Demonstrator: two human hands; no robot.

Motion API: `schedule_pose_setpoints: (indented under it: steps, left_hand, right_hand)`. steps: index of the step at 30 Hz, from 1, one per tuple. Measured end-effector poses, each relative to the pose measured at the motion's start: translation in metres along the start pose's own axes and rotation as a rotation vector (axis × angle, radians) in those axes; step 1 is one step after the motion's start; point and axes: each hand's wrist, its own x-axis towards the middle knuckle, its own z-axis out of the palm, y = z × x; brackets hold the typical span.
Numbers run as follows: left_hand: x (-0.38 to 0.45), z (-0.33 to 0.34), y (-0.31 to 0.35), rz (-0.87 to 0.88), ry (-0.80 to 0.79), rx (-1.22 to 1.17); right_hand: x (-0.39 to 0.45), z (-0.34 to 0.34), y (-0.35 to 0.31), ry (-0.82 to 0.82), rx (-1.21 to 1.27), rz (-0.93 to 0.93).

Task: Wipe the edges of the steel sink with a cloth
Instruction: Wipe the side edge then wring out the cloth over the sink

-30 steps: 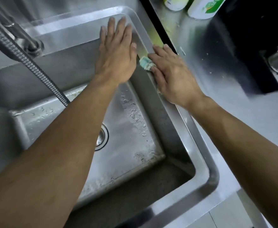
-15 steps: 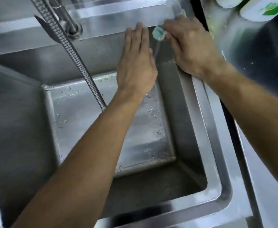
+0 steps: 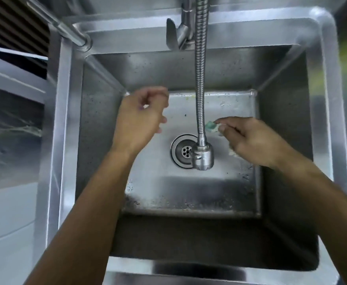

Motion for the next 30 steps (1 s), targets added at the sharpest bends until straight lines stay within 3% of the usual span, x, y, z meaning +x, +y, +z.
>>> schedule_pose_setpoints:
  steps: [10, 13, 16, 18, 21, 24, 27, 30]
  left_hand:
    - [0.081, 0.033, 0.031, 0.32, 0.221, 0.422]
    - [0.089, 0.03, 0.023, 0.341, 0.189, 0.307]
    - [0.084, 0.033, 0.032, 0.052, 0.018, -0.158]
    - [0.081, 0.03, 0.037, -0.096, -0.091, -0.302]
    - [0.075, 0.029, 0.028, -0.003, -0.122, -0.246]
    - [0.049, 0.044, -0.021, 0.096, -0.08, -0.113]
    - [0.014, 0.065, -0.082, -0.081, -0.071, -0.083]
    - [-0.016, 0.079, -0.102, -0.423, -0.366, -0.171]
  right_hand:
    - [0.036, 0.013, -0.005, -0.081, 0.064, 0.007]
    - [0.037, 0.014, -0.002, -0.066, 0.179, 0.004]
    - [0.038, 0.021, 0.004, -0.042, 0.227, 0.049]
    - [0.037, 0.028, 0.007, -0.03, 0.237, 0.067]
    - [0.036, 0.04, 0.017, -0.022, 0.313, 0.104]
    - [0.031, 0.049, 0.023, -0.006, 0.374, 0.176]
    - [0.02, 0.058, 0.026, -0.022, 0.484, 0.253]
    - [0.012, 0.073, 0.034, -0.076, 0.662, 0.416]
